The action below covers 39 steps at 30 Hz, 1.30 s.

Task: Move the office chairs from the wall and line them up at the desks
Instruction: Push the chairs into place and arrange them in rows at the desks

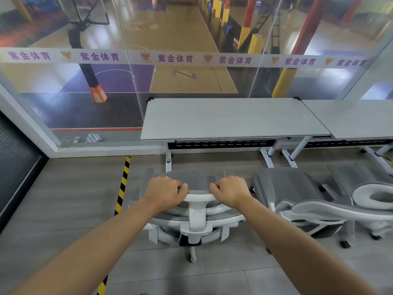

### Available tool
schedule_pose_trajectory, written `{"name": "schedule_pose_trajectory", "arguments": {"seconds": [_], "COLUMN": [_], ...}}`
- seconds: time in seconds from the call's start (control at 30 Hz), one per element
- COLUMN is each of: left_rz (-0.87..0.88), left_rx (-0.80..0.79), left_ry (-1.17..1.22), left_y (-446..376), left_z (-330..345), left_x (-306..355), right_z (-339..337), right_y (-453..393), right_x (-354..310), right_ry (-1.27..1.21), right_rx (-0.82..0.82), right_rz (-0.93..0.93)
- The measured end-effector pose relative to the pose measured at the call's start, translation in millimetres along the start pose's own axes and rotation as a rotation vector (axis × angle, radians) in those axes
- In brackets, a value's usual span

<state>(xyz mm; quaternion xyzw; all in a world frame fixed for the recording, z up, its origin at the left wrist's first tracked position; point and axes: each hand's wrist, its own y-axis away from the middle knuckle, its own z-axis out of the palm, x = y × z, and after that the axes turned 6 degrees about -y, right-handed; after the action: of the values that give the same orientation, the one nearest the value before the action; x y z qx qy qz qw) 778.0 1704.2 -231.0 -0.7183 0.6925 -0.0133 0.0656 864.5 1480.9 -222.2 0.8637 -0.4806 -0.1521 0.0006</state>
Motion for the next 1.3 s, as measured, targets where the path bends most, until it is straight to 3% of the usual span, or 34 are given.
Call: {"name": "schedule_pose_trajectory", "arguments": {"seconds": [0.47,0.8,0.93,1.3], "left_rz": [-0.015,0.006,-0.057,-0.219], "left_rx": [-0.057,-0.13,-0.131,-0.238], "left_ry": [0.03,0.254,0.387,0.308], "left_y": [0.9,5.2,24.2,108.8], "left_z": [4.0,-3.8,-2.9,-2.5], "left_x": [-1.8,-24.1,-64.5,-232.7], "right_z": [-2.3,-14.3,-10.4,28.6], "right_y": [1.6,-19.2,-36.7,-83.1], "right_x": [0.6,-26.2,-72.8,-266.0], "right_ry": [-0.012,-0.14,-0.198,-0.101], "right_rx": [-0.028,-0.236,-0.185,-0.201], "right_rz": [-0.014,0.116,0.058,-0.174]}}
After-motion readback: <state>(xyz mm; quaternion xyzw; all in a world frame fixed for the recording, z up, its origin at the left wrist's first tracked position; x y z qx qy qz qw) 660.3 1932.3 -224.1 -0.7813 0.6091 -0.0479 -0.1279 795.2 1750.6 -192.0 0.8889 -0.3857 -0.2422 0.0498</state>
